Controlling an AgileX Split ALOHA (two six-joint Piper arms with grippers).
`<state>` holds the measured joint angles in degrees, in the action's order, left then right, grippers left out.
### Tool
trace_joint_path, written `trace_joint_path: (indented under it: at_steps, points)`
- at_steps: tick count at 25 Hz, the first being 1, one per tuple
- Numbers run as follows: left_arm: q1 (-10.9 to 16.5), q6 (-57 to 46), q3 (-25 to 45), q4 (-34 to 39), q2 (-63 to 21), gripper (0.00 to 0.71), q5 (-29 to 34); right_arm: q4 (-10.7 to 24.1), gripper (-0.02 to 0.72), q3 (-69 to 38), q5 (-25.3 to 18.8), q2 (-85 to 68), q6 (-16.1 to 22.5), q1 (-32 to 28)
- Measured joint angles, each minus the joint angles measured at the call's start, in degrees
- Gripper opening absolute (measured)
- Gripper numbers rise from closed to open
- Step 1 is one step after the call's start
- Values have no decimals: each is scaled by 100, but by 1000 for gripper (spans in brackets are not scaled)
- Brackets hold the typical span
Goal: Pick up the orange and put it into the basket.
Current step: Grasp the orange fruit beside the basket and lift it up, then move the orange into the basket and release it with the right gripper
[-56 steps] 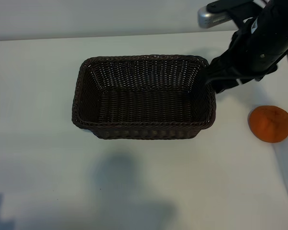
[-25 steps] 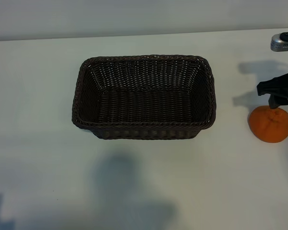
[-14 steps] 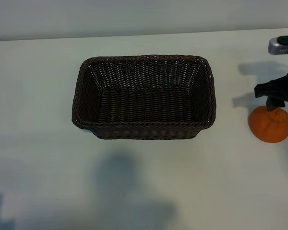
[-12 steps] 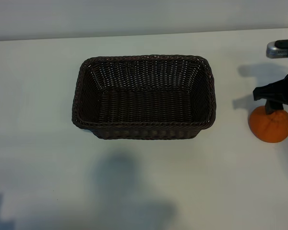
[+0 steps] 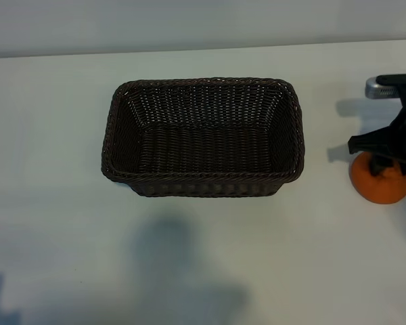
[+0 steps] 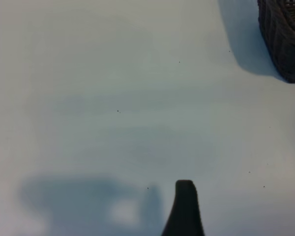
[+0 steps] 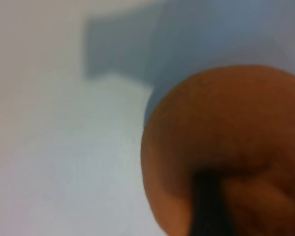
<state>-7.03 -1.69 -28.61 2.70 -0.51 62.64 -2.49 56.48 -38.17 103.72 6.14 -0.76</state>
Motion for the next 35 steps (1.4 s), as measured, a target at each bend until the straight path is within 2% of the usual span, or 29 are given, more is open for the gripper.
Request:
trace_joint_path:
  at_steps: [3, 5, 14, 20, 27, 35]
  points:
    - [0, 0, 0, 0, 0, 593, 0, -32, 149, 5, -41, 5, 0, 0]
    - [0, -5, 0, 0, 0, 593, 0, -32, 90, 5, -53, -13, 0, 0]
    - [0, 0, 0, 0, 0, 593, 0, -68, 89, 101, -309, -118, -28, 0]
    - [0, 0, 0, 0, 0, 593, 0, -323, 87, 599, -1148, -499, -276, 0]
    - [0, 0, 0, 0, 0, 593, 0, -350, 84, 1502, -1938, -901, -321, 0]
    - [0, 0, 0, 0, 0, 592, 0, -399, 84, 1827, -2143, -907, -326, 0]
